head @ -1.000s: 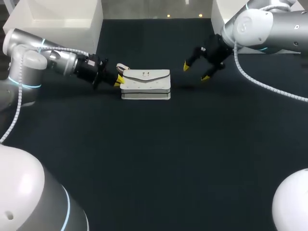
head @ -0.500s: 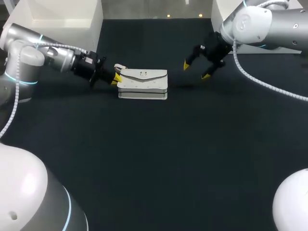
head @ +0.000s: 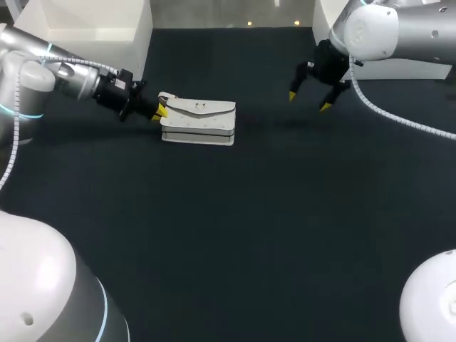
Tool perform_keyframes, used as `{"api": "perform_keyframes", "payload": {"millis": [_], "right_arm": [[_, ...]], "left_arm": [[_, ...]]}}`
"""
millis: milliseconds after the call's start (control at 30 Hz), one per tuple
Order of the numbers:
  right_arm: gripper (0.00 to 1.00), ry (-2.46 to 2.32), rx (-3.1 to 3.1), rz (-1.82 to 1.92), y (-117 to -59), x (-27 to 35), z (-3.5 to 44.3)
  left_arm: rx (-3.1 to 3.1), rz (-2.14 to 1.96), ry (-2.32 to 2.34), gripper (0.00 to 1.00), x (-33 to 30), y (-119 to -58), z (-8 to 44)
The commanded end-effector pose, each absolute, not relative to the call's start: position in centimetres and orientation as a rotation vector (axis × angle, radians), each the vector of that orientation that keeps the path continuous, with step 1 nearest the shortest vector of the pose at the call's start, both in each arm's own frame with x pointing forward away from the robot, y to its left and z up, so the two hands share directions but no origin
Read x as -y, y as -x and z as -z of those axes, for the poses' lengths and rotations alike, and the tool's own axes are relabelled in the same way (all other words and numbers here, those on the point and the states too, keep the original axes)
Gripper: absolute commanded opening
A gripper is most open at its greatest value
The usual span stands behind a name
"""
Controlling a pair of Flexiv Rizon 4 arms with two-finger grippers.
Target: Pick up the bag, open it, inspect its contents, close it, and place it on the opposite side
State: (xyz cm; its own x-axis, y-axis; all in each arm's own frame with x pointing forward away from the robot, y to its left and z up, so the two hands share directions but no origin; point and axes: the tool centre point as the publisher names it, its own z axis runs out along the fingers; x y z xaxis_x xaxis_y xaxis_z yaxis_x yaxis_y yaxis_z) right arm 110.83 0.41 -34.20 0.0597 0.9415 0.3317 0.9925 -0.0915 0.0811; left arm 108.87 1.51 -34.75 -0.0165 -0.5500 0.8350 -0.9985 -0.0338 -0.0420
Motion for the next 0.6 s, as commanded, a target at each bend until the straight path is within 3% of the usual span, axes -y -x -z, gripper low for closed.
{"api": "perform_keyframes", "payload": {"millis": [33,600], "right_arm": [[1.00,2.239,2.045,0.380,-110.2,0.5,33.3],[1.00,2.361,2.105,0.274,-110.7,4.0,32.8]], "left_arm": [[1.623,-0.927,-1.645,0.00,-4.4,-109.8,34.3],[1.716,-0.903,-1.752,0.00,-13.8,-111.4,33.2]]}}
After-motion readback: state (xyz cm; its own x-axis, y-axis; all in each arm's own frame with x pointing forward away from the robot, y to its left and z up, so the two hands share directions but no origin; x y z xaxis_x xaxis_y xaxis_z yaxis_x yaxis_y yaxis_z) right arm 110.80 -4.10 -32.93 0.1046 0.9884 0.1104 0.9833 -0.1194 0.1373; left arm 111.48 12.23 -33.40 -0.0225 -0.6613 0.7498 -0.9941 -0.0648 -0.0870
